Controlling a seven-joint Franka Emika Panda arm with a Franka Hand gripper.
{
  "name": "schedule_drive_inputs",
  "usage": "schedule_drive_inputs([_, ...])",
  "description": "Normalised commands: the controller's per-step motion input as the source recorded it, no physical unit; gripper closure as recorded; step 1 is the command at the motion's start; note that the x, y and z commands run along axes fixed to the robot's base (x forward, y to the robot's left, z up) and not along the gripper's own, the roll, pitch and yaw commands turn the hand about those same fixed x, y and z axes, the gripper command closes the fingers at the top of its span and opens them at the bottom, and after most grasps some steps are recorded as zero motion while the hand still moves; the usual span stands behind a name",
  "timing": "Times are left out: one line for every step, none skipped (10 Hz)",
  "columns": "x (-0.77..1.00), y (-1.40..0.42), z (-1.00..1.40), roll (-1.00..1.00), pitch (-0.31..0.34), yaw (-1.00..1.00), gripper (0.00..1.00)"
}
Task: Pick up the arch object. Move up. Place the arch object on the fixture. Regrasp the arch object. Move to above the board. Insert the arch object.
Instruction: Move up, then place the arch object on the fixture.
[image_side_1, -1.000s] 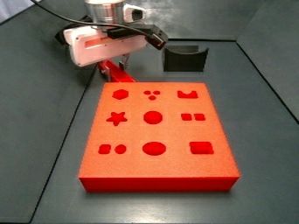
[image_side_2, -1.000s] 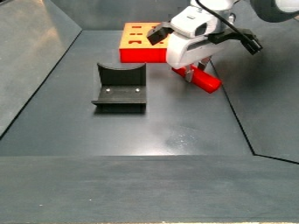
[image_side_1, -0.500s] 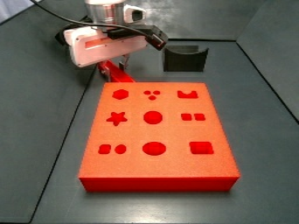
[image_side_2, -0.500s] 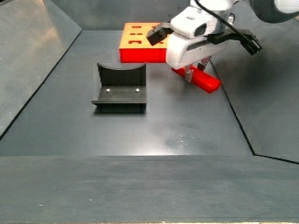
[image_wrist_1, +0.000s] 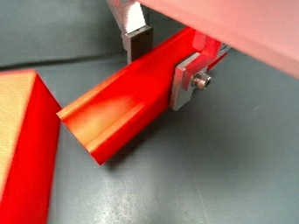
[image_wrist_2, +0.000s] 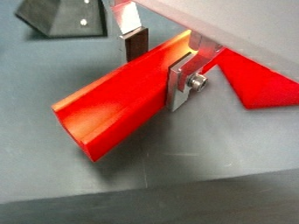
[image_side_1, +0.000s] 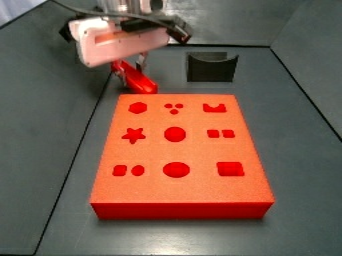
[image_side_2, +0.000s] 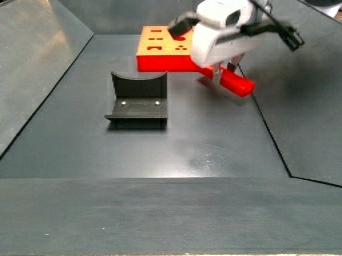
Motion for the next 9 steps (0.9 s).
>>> schedule_drive_inputs([-0.02,0.00,0.39,-0.04,0.062,-0.01,1.00])
schedule_drive_inputs([-0.02,0.00,0.21,-0.06,0.051,0.00,1.00])
schedule_drive_inputs([0.00,0.00,1.00,0.00,0.000,0.00,1.00])
schedule_drive_inputs([-0.01,0.00,1.00,-0.01,0.012,0.00,1.00])
schedule_drive_inputs([-0.02,0.00,1.00,-0.02,0.020,0.01,1.00])
schedule_drive_inputs([-0.02,0.00,1.00,-0.03,0.023,0.01,1.00])
schedule_drive_inputs([-0.02,-0.01,1.00,-0.04,0.029,0.02,1.00])
schedule_drive_inputs([-0.03,-0.01,1.00,-0.05,0.032,0.02,1.00])
schedule_drive_inputs([-0.03,-0.01,1.00,-0.07,0.035,0.02,1.00])
